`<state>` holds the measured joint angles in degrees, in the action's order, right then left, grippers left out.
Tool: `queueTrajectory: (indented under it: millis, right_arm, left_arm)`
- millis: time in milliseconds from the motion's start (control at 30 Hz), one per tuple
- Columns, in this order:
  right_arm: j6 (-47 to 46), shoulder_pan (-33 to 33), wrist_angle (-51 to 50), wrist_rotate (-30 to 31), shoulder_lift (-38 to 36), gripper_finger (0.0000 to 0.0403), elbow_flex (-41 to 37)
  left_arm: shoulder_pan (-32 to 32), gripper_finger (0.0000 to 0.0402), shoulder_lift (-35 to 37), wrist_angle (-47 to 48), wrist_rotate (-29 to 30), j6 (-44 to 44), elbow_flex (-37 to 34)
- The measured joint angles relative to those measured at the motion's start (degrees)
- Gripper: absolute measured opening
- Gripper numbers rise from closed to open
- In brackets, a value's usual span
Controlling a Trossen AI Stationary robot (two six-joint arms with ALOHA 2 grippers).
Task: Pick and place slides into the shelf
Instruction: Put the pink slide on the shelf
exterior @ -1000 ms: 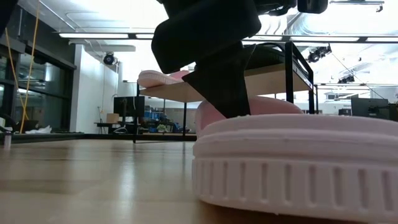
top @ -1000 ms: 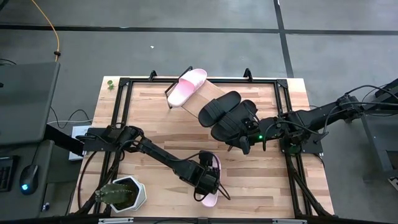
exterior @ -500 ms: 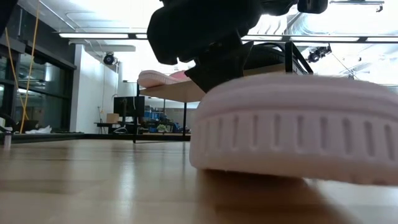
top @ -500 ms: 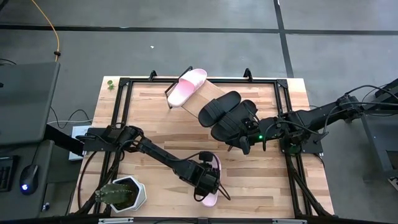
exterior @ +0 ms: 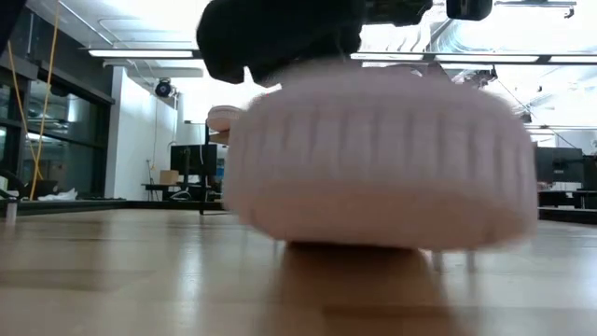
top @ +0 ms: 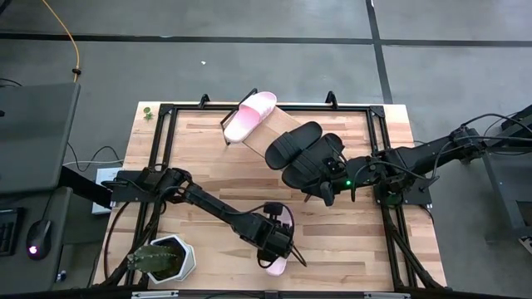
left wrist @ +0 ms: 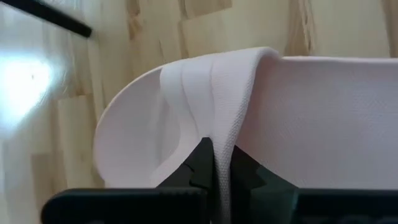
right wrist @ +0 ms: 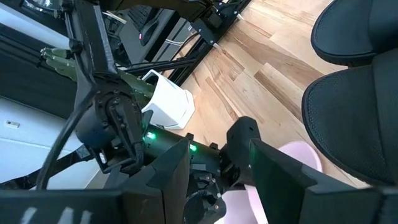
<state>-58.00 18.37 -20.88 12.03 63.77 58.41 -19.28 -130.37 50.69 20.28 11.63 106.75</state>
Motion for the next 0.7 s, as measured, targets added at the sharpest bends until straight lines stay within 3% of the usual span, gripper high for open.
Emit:
queueTrajectory:
  millis: [700]
  right_arm:
    - [1.46, 0.00, -0.04, 1.49, 0.00, 0.0158, 0.00]
  left_arm:
    - [-1.87, 0.0002, -0.07, 20.19, 6.09, -0.85, 15.26]
